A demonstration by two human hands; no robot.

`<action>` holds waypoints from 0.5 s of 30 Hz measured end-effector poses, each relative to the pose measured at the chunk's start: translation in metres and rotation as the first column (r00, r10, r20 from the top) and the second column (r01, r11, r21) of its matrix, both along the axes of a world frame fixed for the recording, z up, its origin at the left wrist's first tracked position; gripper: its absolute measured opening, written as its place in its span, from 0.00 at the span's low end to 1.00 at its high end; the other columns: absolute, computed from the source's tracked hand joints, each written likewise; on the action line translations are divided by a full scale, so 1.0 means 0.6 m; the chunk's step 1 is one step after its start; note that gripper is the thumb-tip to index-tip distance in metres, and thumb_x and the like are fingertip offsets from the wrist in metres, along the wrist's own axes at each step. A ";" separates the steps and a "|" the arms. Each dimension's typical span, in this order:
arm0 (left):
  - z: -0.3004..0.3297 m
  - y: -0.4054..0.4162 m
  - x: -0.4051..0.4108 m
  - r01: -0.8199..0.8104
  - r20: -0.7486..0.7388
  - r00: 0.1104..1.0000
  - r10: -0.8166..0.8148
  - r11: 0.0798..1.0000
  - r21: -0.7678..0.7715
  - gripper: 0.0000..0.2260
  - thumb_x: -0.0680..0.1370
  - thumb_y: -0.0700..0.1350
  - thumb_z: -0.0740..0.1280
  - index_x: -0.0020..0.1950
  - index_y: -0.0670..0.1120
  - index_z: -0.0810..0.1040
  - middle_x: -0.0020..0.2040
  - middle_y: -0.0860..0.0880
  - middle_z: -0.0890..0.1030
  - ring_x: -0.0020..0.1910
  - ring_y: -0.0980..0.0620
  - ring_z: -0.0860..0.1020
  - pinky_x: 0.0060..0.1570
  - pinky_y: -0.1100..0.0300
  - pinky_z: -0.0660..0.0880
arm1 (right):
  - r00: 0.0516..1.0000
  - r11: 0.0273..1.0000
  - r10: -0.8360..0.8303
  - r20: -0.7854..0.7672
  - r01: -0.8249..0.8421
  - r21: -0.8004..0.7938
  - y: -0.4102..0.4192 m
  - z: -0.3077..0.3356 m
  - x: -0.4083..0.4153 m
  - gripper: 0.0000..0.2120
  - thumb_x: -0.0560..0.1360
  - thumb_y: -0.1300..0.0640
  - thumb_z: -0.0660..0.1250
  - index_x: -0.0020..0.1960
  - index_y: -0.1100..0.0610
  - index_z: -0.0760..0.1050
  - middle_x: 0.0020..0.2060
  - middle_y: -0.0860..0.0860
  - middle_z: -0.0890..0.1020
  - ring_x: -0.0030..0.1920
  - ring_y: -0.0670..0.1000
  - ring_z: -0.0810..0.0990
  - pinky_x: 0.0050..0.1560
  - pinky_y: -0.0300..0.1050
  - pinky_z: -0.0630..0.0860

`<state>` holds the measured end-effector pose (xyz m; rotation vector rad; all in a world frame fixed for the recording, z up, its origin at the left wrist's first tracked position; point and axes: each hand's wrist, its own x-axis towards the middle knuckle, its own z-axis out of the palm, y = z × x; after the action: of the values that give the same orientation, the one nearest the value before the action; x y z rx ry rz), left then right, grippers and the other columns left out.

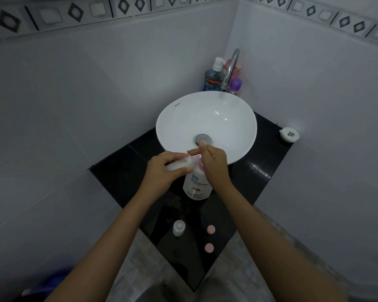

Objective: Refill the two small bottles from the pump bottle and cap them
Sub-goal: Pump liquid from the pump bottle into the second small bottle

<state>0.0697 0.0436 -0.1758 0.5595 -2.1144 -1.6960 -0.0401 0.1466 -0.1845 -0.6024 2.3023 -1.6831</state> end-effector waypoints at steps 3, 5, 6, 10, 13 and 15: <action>0.010 0.000 0.001 0.000 -0.031 1.000 0.000 1.000 0.011 0.16 0.68 0.41 0.76 0.56 0.45 0.82 0.51 0.51 0.83 0.52 0.59 0.80 0.50 0.71 0.75 | 1.000 1.000 0.019 0.001 -0.019 -0.002 0.003 0.027 -0.005 0.20 0.81 0.54 0.58 0.43 0.63 0.84 0.36 0.54 0.84 0.39 0.48 0.81 0.45 0.39 0.75; 0.017 -0.002 -0.001 0.001 -0.045 0.999 0.000 1.000 0.008 0.16 0.68 0.41 0.76 0.56 0.46 0.82 0.52 0.52 0.83 0.52 0.60 0.80 0.50 0.72 0.75 | 1.000 0.999 0.005 0.030 -0.004 -0.038 0.002 0.036 -0.006 0.19 0.81 0.55 0.59 0.42 0.63 0.83 0.32 0.51 0.83 0.36 0.44 0.80 0.41 0.34 0.73; 0.018 -0.003 -0.002 0.004 -0.044 0.999 -0.004 1.000 0.006 0.16 0.68 0.41 0.76 0.55 0.47 0.82 0.52 0.52 0.83 0.53 0.60 0.79 0.50 0.72 0.75 | 0.999 0.998 -0.011 0.039 0.013 -0.055 0.001 0.035 -0.006 0.19 0.80 0.56 0.59 0.41 0.63 0.83 0.31 0.49 0.82 0.34 0.42 0.79 0.40 0.32 0.73; 0.015 -0.004 0.000 0.016 -0.028 0.999 -0.016 1.000 0.014 0.16 0.68 0.42 0.76 0.55 0.49 0.82 0.53 0.53 0.83 0.53 0.60 0.79 0.52 0.67 0.75 | 0.997 0.993 -0.041 0.068 0.048 -0.107 0.001 0.020 0.000 0.19 0.81 0.57 0.59 0.42 0.67 0.83 0.32 0.53 0.83 0.34 0.40 0.80 0.39 0.30 0.74; 0.005 0.000 0.000 0.020 -0.007 1.000 -0.020 0.999 0.026 0.16 0.68 0.42 0.75 0.55 0.48 0.82 0.51 0.54 0.82 0.53 0.60 0.79 0.51 0.69 0.75 | 0.998 0.997 -0.021 0.067 0.026 -0.073 0.003 0.006 -0.002 0.20 0.81 0.55 0.57 0.43 0.65 0.84 0.40 0.57 0.86 0.44 0.52 0.83 0.49 0.43 0.78; -0.001 0.003 0.001 0.017 0.005 1.000 -0.018 0.999 0.040 0.16 0.69 0.42 0.75 0.55 0.48 0.82 0.51 0.56 0.82 0.52 0.61 0.79 0.49 0.71 0.75 | 0.998 0.998 -0.027 0.061 0.030 -0.051 0.001 -0.003 -0.003 0.21 0.81 0.55 0.57 0.43 0.64 0.84 0.42 0.57 0.86 0.47 0.54 0.83 0.53 0.49 0.78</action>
<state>0.0705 0.0455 -0.1762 0.5590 -2.0992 -1.7514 -0.0417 0.1470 -0.1866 -0.5244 2.2423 -1.7533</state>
